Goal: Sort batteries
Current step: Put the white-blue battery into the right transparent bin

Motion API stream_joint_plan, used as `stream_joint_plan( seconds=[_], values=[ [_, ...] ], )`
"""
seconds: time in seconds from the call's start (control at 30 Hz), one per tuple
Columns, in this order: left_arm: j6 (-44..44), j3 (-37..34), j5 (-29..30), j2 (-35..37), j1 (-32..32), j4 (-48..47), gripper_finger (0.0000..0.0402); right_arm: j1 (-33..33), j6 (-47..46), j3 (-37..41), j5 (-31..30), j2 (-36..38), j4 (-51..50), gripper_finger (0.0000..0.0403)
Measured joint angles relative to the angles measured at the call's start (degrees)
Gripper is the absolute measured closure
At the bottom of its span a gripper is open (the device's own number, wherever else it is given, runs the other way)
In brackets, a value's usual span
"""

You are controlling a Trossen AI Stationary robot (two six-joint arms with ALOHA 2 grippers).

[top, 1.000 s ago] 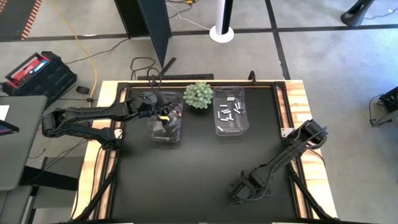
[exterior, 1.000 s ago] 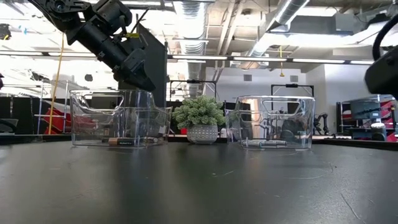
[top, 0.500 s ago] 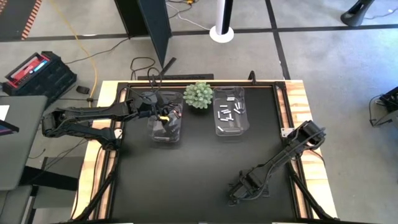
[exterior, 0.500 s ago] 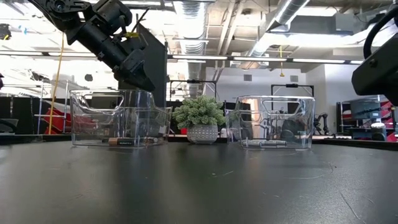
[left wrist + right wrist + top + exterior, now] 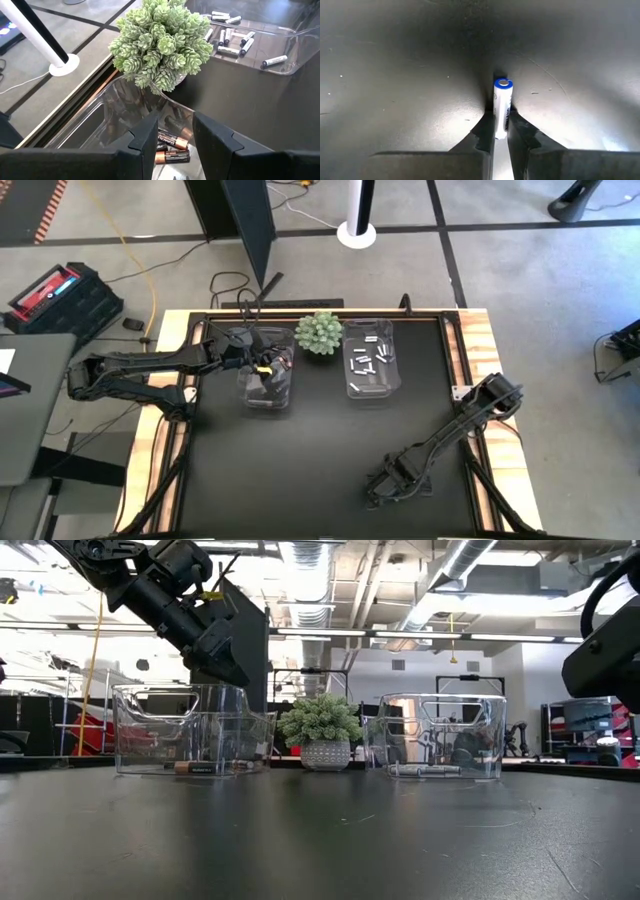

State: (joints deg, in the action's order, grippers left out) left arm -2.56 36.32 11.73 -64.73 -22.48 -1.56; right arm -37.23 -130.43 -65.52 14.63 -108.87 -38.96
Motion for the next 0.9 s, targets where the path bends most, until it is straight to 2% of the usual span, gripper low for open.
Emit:
stream_joint_plan(
  seconds=[0.27,0.73,0.9],
  values=[
    [0.0,0.0,0.0,0.0,0.0,0.0,0.0283,1.4,0.5,0.2,-1.0,1.9,-4.9,0.0351],
    [0.1,0.0,0.0,0.0,0.0,-0.7,0.0283,7.9,10.7,0.2,-3.4,2.4,-9.4,0.0351],
    [0.2,0.0,0.0,0.0,0.0,-1.8,0.0283,10.2,15.1,-1.3,-9.3,4.5,-14.8,0.0351]
  ],
)
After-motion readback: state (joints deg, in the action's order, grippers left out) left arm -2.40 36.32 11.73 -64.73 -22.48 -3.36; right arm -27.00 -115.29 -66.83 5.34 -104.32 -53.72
